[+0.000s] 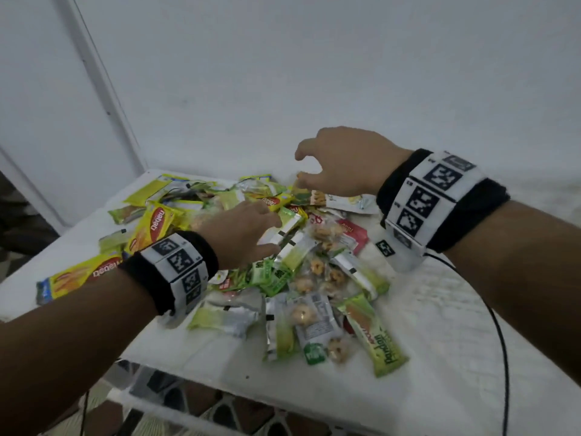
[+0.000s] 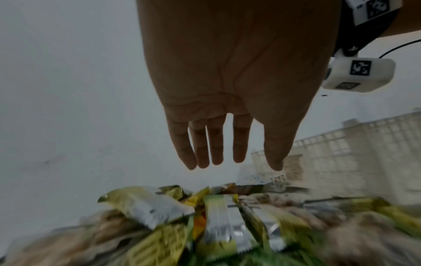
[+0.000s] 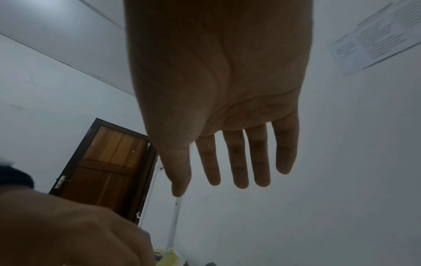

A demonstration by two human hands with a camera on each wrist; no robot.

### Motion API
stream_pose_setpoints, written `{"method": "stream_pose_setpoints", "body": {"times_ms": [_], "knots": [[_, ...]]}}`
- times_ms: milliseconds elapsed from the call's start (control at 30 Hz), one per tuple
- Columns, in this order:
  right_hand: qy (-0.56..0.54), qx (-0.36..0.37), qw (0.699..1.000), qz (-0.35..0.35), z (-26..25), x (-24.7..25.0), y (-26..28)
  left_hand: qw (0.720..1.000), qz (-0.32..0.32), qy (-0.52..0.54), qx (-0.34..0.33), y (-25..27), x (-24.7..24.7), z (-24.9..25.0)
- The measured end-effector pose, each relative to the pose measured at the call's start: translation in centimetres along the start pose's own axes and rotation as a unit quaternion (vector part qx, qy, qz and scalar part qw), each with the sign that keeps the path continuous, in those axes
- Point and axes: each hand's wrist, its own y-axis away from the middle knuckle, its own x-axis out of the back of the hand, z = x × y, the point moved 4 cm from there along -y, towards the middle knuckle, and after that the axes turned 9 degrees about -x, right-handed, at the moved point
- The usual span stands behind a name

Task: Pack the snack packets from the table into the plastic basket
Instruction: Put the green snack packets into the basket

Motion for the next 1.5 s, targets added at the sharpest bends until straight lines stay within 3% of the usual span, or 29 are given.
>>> {"method": "stream_pose_setpoints", "body": {"times_ms": [133, 233, 367, 500, 667, 867, 1100, 1333, 1500], "knots": [[0.021, -0.024, 0.997, -0.069, -4.7, -2.5, 1.9, 0.998, -0.016, 0.033, -0.049, 2.6, -3.1, -0.8], [0.044, -0.047, 0.983, -0.171, -6.7, -6.2, 4.7, 0.992, -0.016, 0.058, -0.109, 4.2, -5.3, -0.7], [0.043, -0.122, 0.951, -0.282, -6.1, -10.6, 8.8, 0.985, -0.027, 0.061, -0.161, 4.9, -7.1, 0.7], [0.059, -0.183, 0.93, -0.313, -4.4, -13.6, 11.7, 0.984, -0.025, 0.066, -0.165, 4.8, -7.9, 1.6], [0.023, -0.202, 0.954, -0.219, -3.1, -15.0, 11.6, 0.99, 0.0, 0.059, -0.124, 4.7, -8.2, 0.9], [0.025, -0.173, 0.966, -0.19, -2.9, -15.6, 10.7, 0.998, 0.023, 0.053, -0.027, 5.2, -7.9, -1.4], [0.021, -0.12, 0.99, -0.071, -4.1, -13.7, 7.9, 1.0, 0.017, 0.009, -0.005, 5.4, -7.9, -1.4], [-0.072, -0.028, 0.997, -0.002, -7.9, -13.3, 5.5, 0.981, 0.192, 0.005, 0.025, 6.8, -4.7, -1.0], [-0.157, -0.033, 0.986, 0.038, -8.2, -12.9, 4.4, 0.951, 0.27, 0.143, 0.044, 7.5, -0.8, -1.8]]}}
